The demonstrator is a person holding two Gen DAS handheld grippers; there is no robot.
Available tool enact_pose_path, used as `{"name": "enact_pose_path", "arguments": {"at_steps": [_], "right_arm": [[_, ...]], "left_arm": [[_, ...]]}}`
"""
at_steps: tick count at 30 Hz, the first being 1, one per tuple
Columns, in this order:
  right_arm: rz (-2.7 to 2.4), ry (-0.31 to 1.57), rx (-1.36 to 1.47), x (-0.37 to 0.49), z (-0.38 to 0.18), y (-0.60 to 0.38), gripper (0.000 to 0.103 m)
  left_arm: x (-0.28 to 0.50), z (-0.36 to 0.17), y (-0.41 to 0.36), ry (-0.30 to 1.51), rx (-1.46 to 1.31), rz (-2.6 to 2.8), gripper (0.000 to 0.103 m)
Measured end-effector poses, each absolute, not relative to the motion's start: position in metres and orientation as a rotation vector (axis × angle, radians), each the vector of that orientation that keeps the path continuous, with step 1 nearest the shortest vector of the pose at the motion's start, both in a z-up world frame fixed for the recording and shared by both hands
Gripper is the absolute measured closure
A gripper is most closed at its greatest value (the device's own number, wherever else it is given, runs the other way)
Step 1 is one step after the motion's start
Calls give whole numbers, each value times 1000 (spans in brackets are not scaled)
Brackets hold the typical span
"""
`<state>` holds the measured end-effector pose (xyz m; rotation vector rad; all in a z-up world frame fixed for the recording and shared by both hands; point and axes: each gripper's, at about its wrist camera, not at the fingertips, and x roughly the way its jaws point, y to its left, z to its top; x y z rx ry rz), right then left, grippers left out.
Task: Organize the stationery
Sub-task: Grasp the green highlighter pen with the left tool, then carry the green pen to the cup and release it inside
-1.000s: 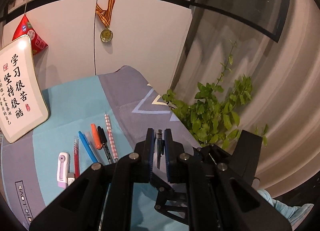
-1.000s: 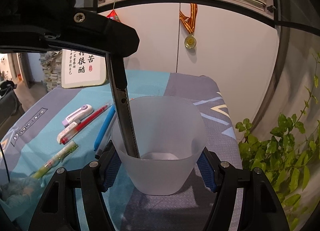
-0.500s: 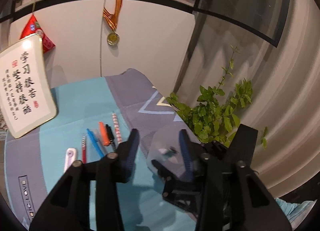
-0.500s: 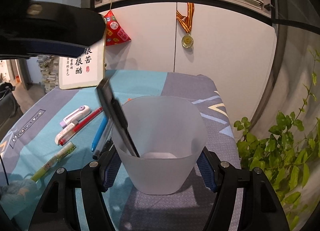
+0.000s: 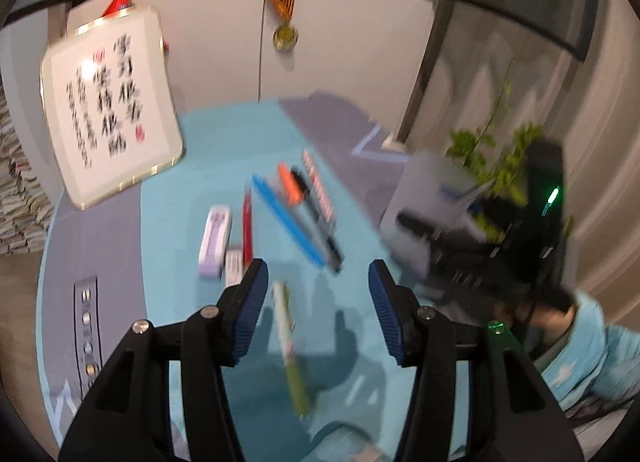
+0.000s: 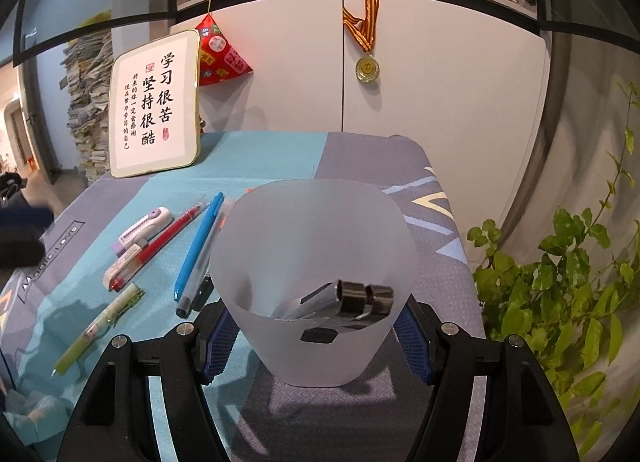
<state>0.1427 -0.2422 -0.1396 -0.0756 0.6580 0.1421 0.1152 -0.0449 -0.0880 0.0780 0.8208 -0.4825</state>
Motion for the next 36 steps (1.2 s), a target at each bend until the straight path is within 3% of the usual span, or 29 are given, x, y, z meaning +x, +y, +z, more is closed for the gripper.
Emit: {"name": "enact_pose_path", "arguments": {"at_steps": [7, 9, 13, 26, 29, 36], "right_arm": [[127, 650, -100, 141, -140, -238, 33], [126, 651, -99, 141, -140, -238, 33], [126, 651, -101, 141, -140, -237, 33], [127, 649, -100, 141, -138, -237, 33], [127, 649, -98, 141, -138, -238, 33], [128, 645, -95, 141, -138, -238, 33]], "left_arm": [[125, -121, -45, 893, 135, -430, 57], [129, -130, -45, 929, 132, -439, 74], [142, -143, -43, 990, 78, -433, 87], [167, -157, -54, 1016, 121, -380, 86], [172, -156, -53, 1022, 99, -384, 90], [153, -103, -42, 882, 30, -433, 90]]}}
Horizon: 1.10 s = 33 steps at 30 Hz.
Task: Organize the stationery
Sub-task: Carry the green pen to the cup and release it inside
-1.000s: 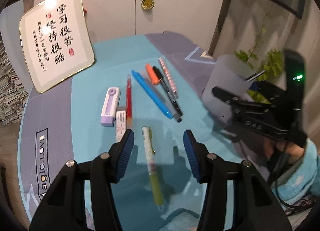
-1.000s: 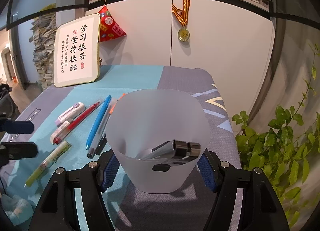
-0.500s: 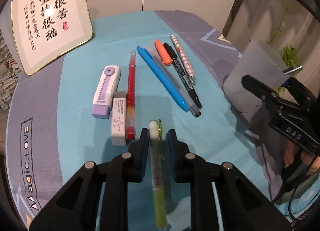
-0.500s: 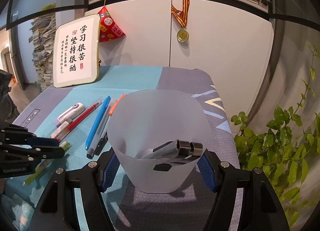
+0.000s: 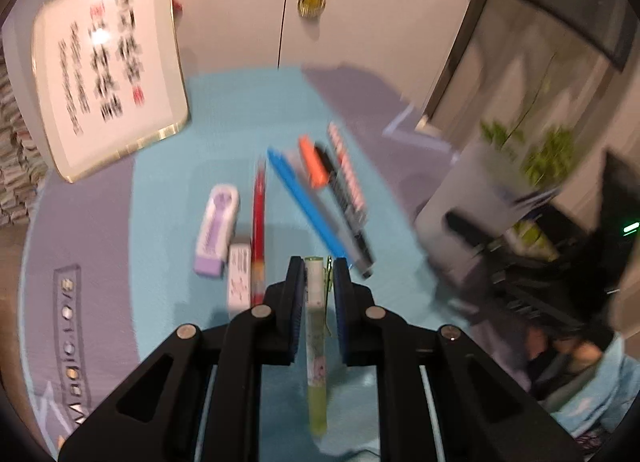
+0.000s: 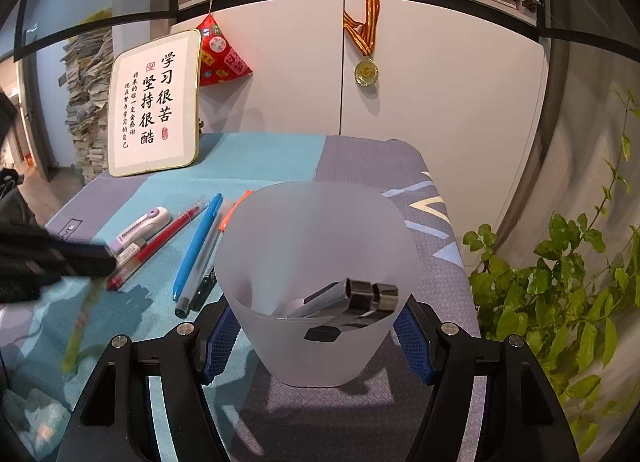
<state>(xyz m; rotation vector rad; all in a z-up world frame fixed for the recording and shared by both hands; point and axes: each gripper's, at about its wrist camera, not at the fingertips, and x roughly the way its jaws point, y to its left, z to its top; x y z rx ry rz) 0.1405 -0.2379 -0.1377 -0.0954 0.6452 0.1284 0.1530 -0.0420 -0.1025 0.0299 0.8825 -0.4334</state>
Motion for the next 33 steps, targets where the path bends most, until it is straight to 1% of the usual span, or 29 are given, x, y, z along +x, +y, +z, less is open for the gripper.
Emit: {"name": "enact_pose_path", "arguments": {"at_steps": [8, 15, 21, 24, 28, 33], "right_arm": [[129, 643, -96, 140, -138, -238, 33], [129, 641, -97, 140, -137, -238, 33], [131, 643, -98, 140, -137, -238, 33], [133, 642, -101, 140, -137, -238, 33], [135, 640, -97, 141, -137, -239, 33], [137, 641, -95, 142, -137, -239, 33]], "left_arm": [[124, -43, -38, 707, 8, -467, 90], [116, -5, -54, 574, -27, -542, 90], [124, 23, -81, 443, -48, -597, 90], [133, 23, -99, 452, -57, -632, 90], [155, 3, -121, 512, -86, -654, 90], [169, -9, -122, 552, -183, -681, 90]]}}
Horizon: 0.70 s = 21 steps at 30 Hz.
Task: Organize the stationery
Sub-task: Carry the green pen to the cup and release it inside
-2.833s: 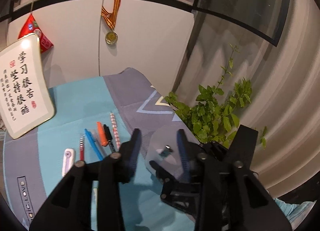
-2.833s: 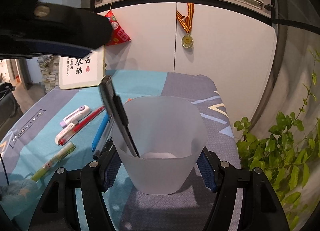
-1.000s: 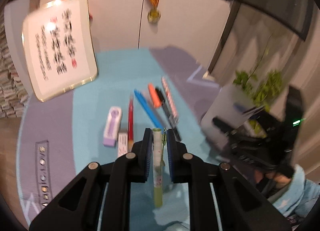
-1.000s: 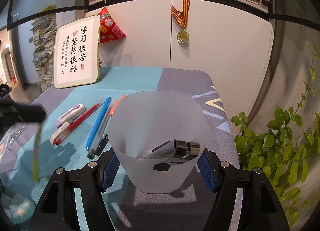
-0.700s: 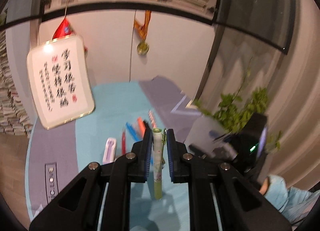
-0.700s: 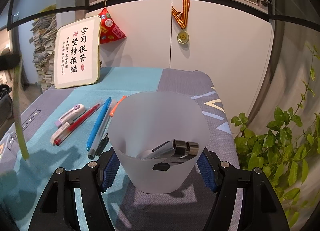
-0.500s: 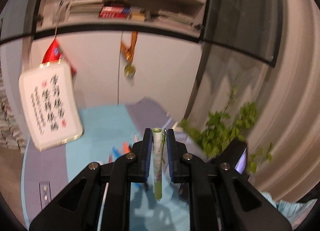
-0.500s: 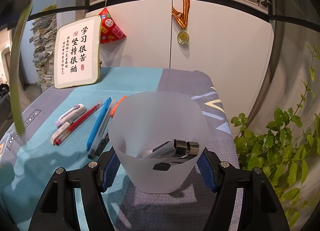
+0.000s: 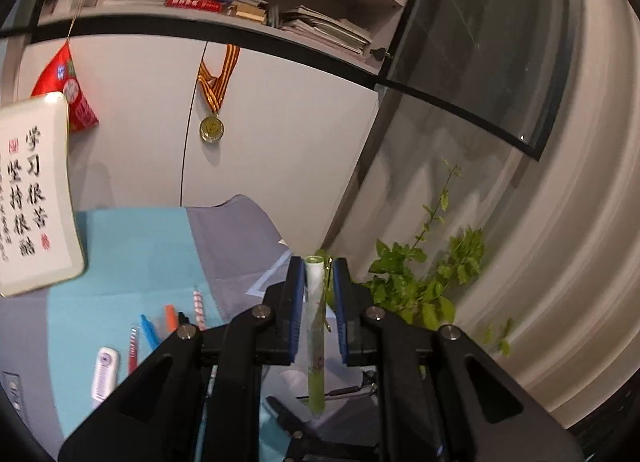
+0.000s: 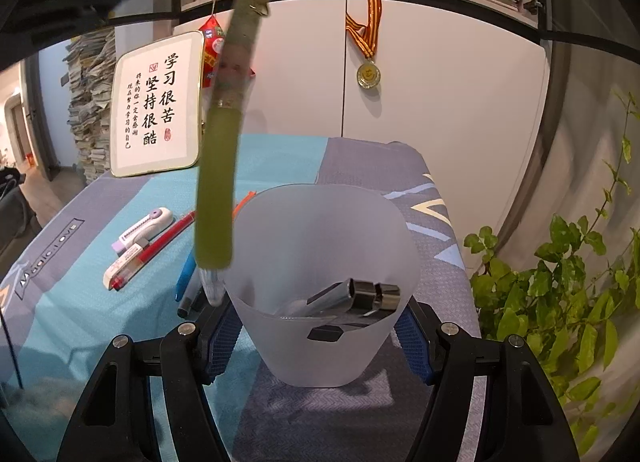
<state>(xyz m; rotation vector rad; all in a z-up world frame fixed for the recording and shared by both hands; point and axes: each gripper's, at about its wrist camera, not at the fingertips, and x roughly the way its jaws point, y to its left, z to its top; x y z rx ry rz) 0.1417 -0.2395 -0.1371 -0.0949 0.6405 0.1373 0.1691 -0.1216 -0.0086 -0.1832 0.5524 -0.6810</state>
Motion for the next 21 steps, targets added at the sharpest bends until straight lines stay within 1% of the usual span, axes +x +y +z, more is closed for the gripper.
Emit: {"name": "enact_pose_path", "arguments": {"at_steps": [8, 12, 17, 21], "right_arm": [[137, 641, -95, 142, -137, -240, 33], [137, 639, -95, 141, -137, -239, 33], [137, 639, -95, 142, -138, -240, 33], [137, 638, -97, 141, -138, -239, 33]], "left_arm": [[163, 2, -121, 507, -197, -681, 90], [165, -13, -129, 548, -145, -666, 90], [168, -42, -129, 653, -122, -667, 90], [169, -51, -122, 699, -136, -665, 90]]}}
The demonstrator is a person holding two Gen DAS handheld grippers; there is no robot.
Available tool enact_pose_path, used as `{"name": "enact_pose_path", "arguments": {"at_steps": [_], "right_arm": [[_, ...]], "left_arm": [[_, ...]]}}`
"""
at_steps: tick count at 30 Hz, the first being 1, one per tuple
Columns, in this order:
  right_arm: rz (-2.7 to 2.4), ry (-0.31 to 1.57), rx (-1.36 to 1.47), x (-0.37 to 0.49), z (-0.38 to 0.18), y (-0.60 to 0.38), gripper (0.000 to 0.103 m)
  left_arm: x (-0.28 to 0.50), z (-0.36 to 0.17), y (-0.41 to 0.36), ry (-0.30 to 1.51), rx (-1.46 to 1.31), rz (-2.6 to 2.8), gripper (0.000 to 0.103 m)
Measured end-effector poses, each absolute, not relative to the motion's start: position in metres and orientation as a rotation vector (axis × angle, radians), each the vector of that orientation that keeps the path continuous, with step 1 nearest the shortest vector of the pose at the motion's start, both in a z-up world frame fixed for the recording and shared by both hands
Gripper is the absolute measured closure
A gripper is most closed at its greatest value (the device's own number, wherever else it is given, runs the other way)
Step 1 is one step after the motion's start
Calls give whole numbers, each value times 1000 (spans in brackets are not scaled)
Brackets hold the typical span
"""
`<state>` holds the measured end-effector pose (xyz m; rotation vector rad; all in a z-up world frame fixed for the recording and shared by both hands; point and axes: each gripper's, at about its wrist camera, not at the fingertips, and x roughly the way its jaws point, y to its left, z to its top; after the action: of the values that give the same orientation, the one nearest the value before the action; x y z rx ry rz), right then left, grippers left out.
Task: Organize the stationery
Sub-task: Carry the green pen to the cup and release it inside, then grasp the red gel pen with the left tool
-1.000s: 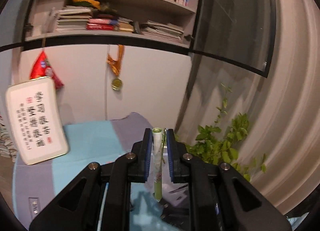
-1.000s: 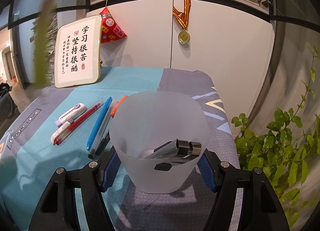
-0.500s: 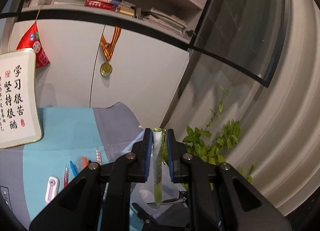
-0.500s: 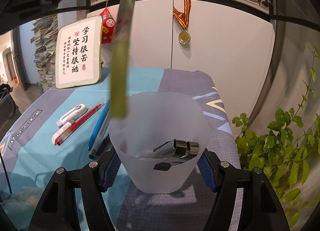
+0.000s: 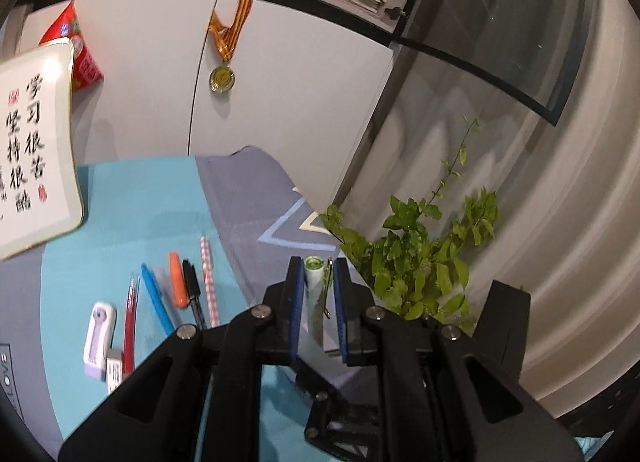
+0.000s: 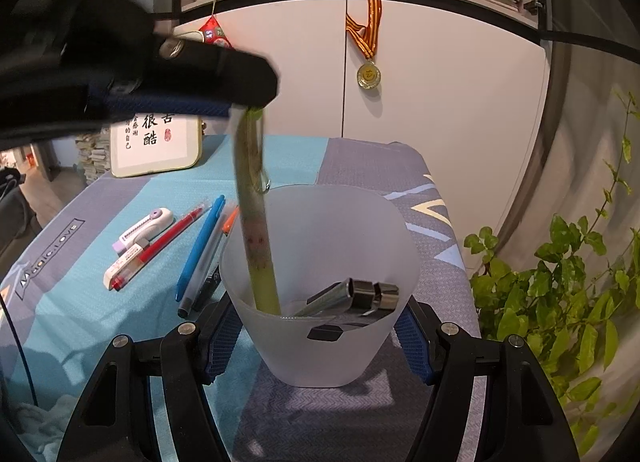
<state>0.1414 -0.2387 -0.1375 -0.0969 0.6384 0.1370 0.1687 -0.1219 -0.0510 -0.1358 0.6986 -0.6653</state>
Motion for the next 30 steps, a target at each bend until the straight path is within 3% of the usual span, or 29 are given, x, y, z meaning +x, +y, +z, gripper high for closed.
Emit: {"name": "enact_pose_path", "arguments": {"at_steps": [4, 5, 7, 8, 9, 16, 26, 30], "right_arm": [[136, 637, -103, 142, -138, -238, 33], [133, 637, -105, 141, -138, -238, 33], [133, 634, -103, 141, -138, -238, 33], [132, 633, -101, 141, -138, -239, 33], [132, 632, -101, 140, -138, -238, 33], [131, 631, -104, 140, -139, -238, 33], [129, 631, -104, 139, -139, -237, 33], [129, 631, -104, 139, -139, -237, 33]], "left_arm": [[166, -52, -116, 716, -134, -666, 89], [164, -50, -114, 712, -132, -667, 84], [162, -47, -108, 701, -141, -658, 59], [160, -45, -100, 681, -156, -637, 40], [159, -43, -95, 662, -163, -621, 36], [169, -66, -61, 721, -147, -468, 38], [192, -125, -42, 892, -77, -328, 73], [204, -134, -43, 897, -38, -308, 75]]}}
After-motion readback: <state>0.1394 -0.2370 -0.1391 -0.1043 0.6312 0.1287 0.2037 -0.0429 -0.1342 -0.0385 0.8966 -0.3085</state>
